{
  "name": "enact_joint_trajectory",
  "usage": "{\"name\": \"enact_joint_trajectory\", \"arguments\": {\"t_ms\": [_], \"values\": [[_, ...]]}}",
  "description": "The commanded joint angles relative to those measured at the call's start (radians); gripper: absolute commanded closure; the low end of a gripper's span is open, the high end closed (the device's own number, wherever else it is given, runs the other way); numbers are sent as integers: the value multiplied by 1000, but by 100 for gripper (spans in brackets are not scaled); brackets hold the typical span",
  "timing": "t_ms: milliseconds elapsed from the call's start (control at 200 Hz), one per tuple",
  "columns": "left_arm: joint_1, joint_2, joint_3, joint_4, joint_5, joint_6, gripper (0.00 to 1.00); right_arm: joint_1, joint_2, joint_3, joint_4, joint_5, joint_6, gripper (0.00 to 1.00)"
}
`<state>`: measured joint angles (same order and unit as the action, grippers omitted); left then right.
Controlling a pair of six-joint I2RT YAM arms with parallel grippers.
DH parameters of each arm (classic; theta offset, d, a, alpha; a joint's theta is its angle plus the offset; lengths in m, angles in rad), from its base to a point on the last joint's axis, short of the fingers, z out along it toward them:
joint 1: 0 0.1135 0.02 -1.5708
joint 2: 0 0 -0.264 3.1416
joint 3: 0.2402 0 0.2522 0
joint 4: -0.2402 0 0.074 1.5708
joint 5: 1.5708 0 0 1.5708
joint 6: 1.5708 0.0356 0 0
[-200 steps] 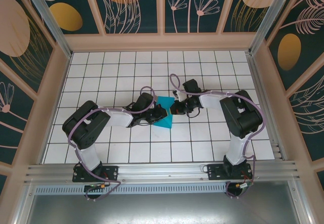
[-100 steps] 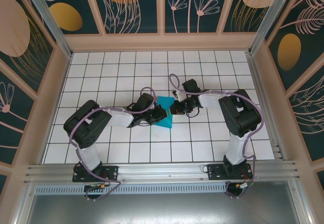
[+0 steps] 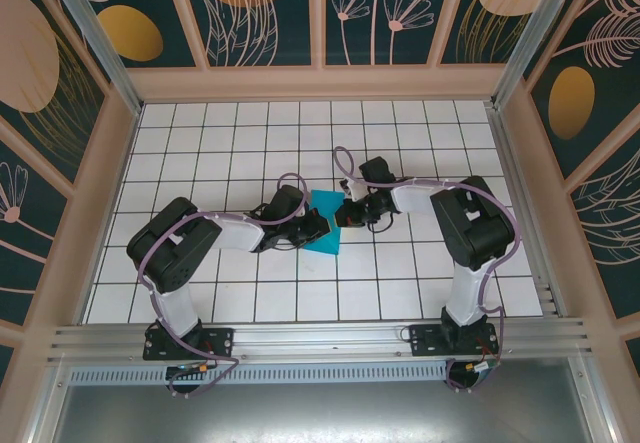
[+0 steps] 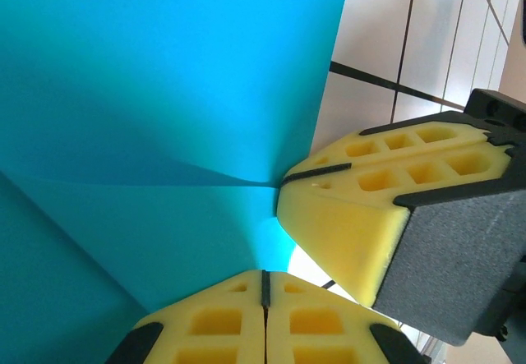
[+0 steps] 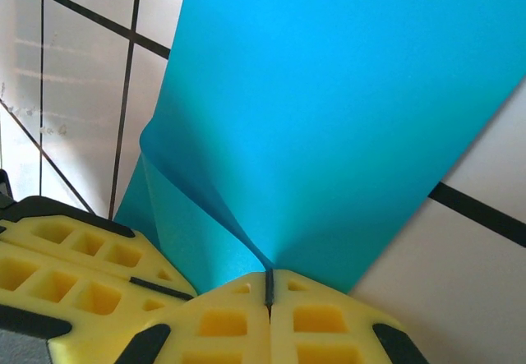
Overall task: Fold a paper plane with a square sheet of paper (pick it up from the middle)
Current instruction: Fold the triangle a second time at the center of the table.
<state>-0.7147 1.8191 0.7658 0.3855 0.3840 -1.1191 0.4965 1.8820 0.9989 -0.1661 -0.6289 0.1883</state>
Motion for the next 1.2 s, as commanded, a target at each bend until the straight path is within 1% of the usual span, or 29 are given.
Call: {"name": "enact_joint_trajectory", "arguments": {"t_ms": [0, 545, 926, 1196], "values": [[-8, 17, -14, -20, -12, 8, 92, 8, 16, 24, -19, -17, -20, 100], [-8, 25, -10, -23, -2, 16, 92, 7, 8, 21, -32, 7, -18, 100], [-7, -10, -10, -2, -1, 27, 92, 2, -31, 13, -29, 9, -19, 100], [-8, 7, -4, -6, 4, 27, 92, -1, -28, 3, -25, 21, -13, 100]]}}
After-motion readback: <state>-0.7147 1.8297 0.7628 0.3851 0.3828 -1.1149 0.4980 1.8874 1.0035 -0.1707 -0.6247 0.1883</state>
